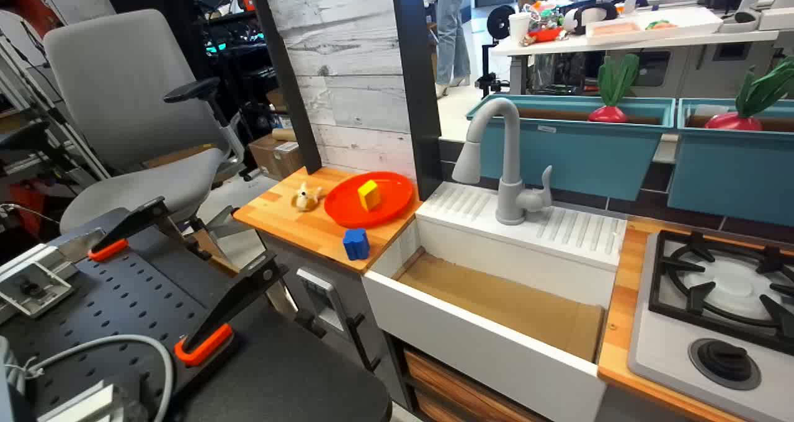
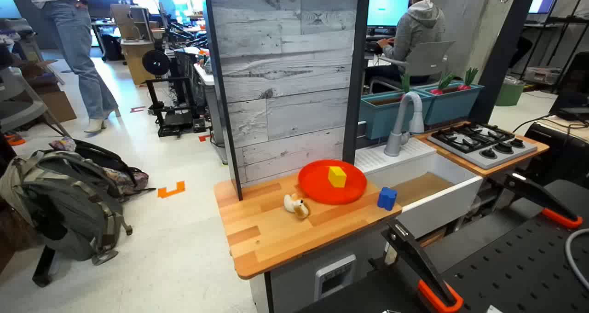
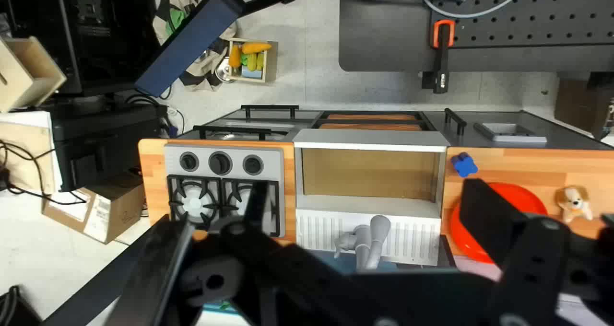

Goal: Move the blue cube to the left on the counter

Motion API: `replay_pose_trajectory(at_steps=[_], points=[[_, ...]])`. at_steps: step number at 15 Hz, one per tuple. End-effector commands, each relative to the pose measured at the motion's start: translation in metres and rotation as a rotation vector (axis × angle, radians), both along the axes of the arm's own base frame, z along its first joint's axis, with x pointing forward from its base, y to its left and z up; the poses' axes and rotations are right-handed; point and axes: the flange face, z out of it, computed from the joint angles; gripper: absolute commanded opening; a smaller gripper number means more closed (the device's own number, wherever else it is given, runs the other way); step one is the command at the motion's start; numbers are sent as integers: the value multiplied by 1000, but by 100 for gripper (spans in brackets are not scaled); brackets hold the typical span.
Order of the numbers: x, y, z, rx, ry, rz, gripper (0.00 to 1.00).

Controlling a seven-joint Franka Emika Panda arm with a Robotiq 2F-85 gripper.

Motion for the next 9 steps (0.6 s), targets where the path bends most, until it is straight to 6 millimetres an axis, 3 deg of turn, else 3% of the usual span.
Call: replay_pose_trajectory(at_steps=[1, 4, 9], points=[[0, 0, 1, 0, 1, 0, 100], [0, 0, 1, 0, 0, 0, 100], [32, 25, -58, -31, -25, 45, 100]])
